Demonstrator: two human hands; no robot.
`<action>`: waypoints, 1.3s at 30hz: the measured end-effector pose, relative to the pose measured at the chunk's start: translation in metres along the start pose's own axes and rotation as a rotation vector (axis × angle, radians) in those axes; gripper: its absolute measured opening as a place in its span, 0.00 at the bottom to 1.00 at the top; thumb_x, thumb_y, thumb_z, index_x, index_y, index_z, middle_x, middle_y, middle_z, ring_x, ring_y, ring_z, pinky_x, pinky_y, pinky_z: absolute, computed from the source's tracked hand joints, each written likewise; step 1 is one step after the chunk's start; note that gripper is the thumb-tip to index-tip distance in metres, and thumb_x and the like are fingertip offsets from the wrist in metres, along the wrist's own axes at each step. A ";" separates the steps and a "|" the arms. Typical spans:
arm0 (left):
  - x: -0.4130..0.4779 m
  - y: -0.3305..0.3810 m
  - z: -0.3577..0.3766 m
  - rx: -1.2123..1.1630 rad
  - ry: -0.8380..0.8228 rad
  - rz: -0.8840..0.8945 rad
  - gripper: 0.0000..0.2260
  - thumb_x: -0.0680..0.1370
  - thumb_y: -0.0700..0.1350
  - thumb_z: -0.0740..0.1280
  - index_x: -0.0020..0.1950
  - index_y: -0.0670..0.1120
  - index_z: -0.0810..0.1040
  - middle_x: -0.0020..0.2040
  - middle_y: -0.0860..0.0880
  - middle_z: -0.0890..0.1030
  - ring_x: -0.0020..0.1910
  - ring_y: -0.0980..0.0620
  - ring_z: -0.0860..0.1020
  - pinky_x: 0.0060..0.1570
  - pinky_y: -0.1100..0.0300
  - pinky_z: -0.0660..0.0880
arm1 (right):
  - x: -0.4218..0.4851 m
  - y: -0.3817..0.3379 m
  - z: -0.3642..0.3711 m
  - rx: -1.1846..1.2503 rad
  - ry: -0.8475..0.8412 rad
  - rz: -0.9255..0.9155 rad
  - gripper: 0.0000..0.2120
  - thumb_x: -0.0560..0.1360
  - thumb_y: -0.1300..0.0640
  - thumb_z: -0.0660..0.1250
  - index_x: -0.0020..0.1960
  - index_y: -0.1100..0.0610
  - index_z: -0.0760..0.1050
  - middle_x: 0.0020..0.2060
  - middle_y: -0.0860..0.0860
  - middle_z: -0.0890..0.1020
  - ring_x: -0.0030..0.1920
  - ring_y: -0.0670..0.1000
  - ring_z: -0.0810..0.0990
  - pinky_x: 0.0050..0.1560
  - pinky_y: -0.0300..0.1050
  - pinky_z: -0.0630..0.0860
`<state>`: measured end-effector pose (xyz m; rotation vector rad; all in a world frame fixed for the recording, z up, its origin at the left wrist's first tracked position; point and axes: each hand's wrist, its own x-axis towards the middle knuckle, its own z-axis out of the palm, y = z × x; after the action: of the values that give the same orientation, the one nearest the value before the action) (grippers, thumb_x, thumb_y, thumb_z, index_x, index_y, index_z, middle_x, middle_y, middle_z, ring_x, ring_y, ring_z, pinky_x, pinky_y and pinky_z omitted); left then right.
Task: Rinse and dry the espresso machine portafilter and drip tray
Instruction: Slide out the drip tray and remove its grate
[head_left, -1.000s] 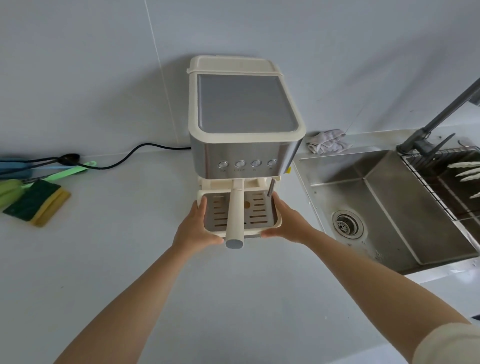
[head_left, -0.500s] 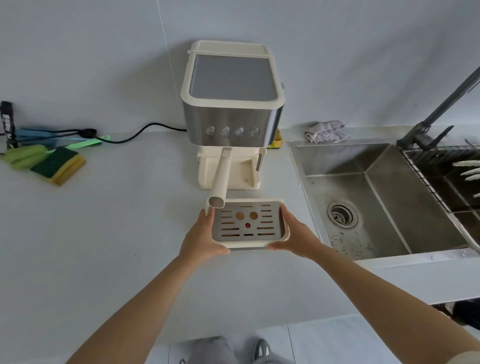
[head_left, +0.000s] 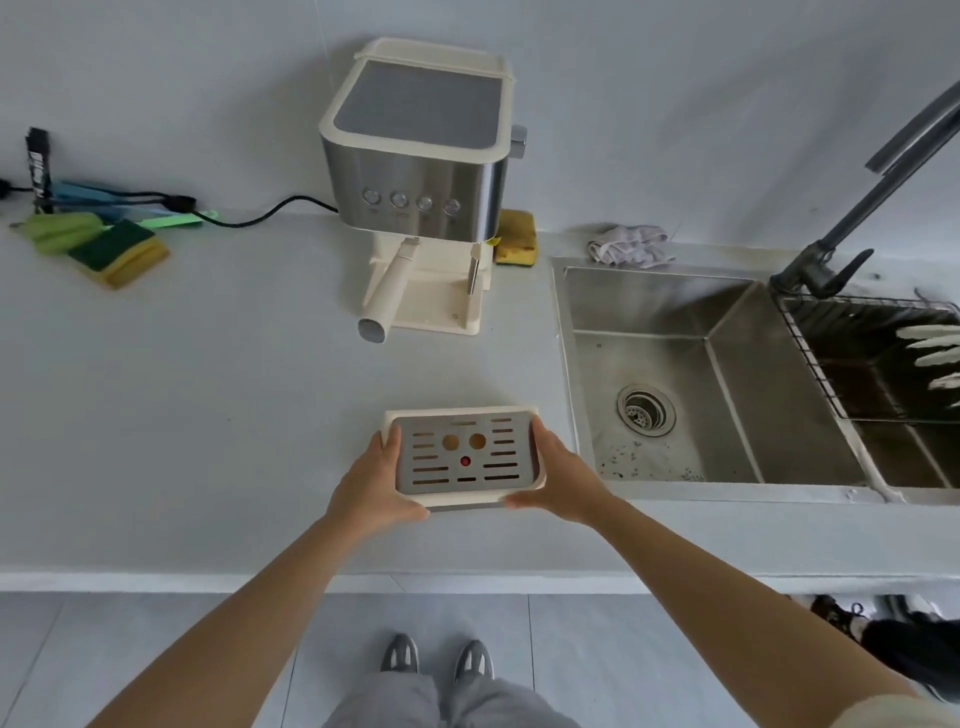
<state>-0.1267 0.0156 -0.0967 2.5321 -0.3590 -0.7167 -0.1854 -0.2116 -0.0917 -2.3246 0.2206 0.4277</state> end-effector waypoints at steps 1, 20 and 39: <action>0.000 0.000 0.001 0.002 -0.009 0.005 0.52 0.66 0.49 0.75 0.77 0.47 0.41 0.72 0.50 0.60 0.67 0.51 0.67 0.61 0.57 0.71 | -0.002 0.001 0.000 0.000 -0.001 -0.001 0.50 0.62 0.52 0.77 0.73 0.48 0.49 0.64 0.49 0.70 0.59 0.47 0.71 0.59 0.48 0.74; 0.014 0.030 -0.003 0.411 -0.112 0.247 0.33 0.71 0.57 0.69 0.72 0.49 0.61 0.77 0.44 0.50 0.75 0.43 0.52 0.72 0.50 0.58 | 0.001 -0.029 0.000 -0.409 -0.075 -0.065 0.32 0.71 0.45 0.68 0.71 0.51 0.61 0.76 0.51 0.48 0.76 0.53 0.43 0.74 0.49 0.43; 0.015 0.038 -0.013 0.522 -0.119 0.266 0.29 0.73 0.58 0.66 0.70 0.50 0.64 0.76 0.45 0.54 0.75 0.47 0.53 0.69 0.47 0.60 | 0.019 -0.051 -0.005 -0.567 -0.197 -0.120 0.24 0.70 0.45 0.70 0.63 0.53 0.70 0.74 0.46 0.57 0.75 0.53 0.51 0.71 0.46 0.54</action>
<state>-0.1118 -0.0174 -0.0733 2.8377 -1.0187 -0.7426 -0.1521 -0.1795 -0.0622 -2.8004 -0.1584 0.7275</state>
